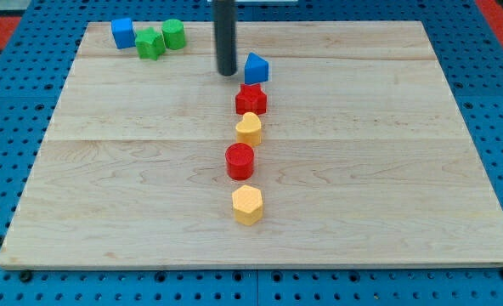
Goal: Slide the green star slightly towards right
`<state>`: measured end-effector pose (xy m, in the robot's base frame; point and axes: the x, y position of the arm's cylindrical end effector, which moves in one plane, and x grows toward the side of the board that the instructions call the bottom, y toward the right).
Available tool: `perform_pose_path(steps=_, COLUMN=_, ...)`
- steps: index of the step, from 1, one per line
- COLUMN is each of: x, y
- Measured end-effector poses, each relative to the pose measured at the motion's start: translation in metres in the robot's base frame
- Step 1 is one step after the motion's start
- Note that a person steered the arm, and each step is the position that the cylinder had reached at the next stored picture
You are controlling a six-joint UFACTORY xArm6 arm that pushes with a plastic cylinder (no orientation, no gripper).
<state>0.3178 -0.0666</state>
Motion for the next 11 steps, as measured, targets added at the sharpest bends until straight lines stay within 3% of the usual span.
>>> perform_pose_path(steps=1, x=0.01, y=-0.133)
perform_pose_path(steps=2, x=-0.029, y=-0.237)
perform_pose_path(steps=4, x=-0.071, y=-0.238)
perform_pose_path(steps=6, x=-0.088, y=-0.132)
perform_pose_path(steps=7, x=-0.064, y=-0.091)
perform_pose_path(steps=8, x=-0.057, y=-0.117)
perform_pose_path(steps=9, x=-0.046, y=-0.092)
perform_pose_path(steps=11, x=-0.066, y=0.044)
